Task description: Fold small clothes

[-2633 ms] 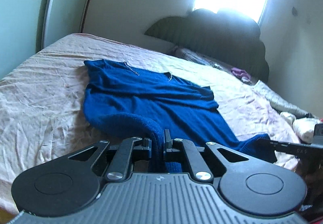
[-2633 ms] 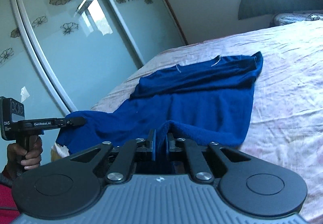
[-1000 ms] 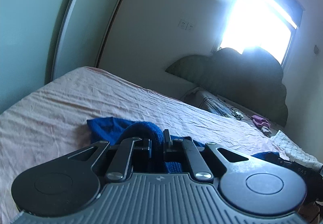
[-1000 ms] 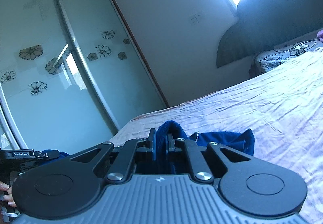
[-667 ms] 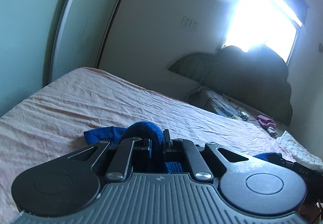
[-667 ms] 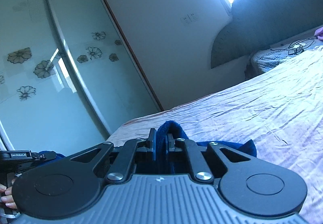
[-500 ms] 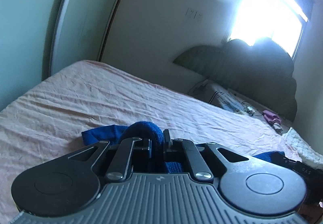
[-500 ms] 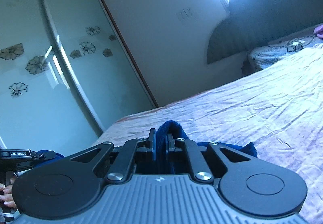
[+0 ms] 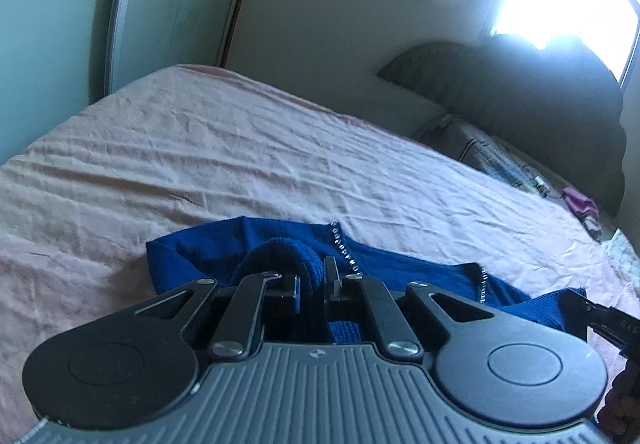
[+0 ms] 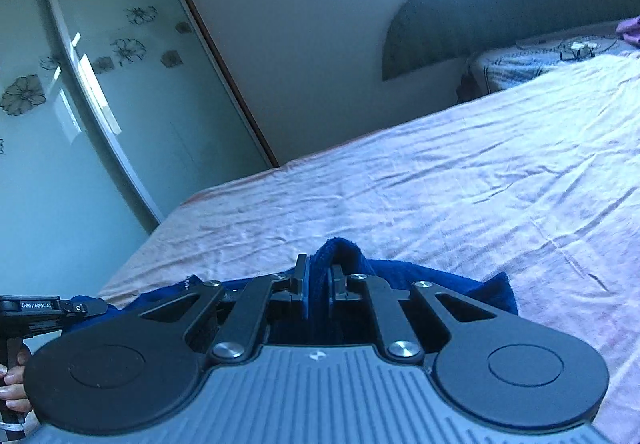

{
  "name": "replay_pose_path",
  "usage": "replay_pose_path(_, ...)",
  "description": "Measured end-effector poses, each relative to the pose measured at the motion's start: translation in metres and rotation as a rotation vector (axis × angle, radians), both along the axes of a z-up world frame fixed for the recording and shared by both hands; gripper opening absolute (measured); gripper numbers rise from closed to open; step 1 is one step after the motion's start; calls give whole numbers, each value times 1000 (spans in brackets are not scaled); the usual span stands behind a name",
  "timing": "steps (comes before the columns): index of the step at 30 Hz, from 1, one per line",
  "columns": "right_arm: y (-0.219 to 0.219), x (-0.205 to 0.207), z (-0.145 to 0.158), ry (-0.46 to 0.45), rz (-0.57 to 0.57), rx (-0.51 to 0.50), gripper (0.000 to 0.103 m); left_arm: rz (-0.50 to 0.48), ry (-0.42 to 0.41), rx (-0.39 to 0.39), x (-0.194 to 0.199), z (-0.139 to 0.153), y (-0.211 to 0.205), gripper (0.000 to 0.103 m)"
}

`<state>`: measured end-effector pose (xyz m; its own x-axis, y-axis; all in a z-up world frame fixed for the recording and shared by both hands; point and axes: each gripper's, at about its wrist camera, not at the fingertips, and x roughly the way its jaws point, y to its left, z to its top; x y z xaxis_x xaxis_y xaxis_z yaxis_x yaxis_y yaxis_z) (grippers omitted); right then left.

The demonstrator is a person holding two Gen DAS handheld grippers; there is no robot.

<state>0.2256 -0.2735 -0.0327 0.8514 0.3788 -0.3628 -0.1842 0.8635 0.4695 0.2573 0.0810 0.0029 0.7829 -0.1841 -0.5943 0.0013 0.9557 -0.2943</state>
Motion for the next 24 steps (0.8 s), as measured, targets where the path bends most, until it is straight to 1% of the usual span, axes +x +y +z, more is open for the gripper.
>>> replay_pose_path(3,-1,11,-8,40,7,8,9,-8,37,-8,12,-7,-1,10)
replay_pose_path(4,0,15,-11,59,6,2,9,0,51,-24,15,-10,0,18)
replay_pose_path(7,2,24,-19,108,22,-25,9,19,107,-104,27,-19,8,18)
replay_pose_path(9,3,29,-22,133,31,-44,10,31,145,-164,34,-24,14,20)
replay_pose_path(11,2,33,-23,157,38,-42,10,42,173,-218,38,-28,20,25)
replay_pose_path(15,-6,42,-25,196,42,35,12,69,214,-323,46,-31,31,27)
replay_pose_path(17,-12,48,-29,220,36,94,12,91,236,-385,50,-33,36,34)
replay_pose_path(18,-15,52,-30,230,33,121,12,104,246,-414,52,-34,39,35)
replay_pose_path(19,-17,54,-32,238,30,135,12,115,256,-446,53,-35,41,39)
replay_pose_path(21,-19,59,-35,247,23,158,12,130,269,-515,55,-36,46,48)
replay_pose_path(22,-20,60,-38,254,19,180,12,136,274,-542,55,-36,47,55)
replay_pose_path(23,-22,61,-40,263,17,205,13,145,281,-579,56,-37,49,58)
replay_pose_path(24,-24,62,-43,275,13,237,15,154,288,-612,57,-38,52,59)
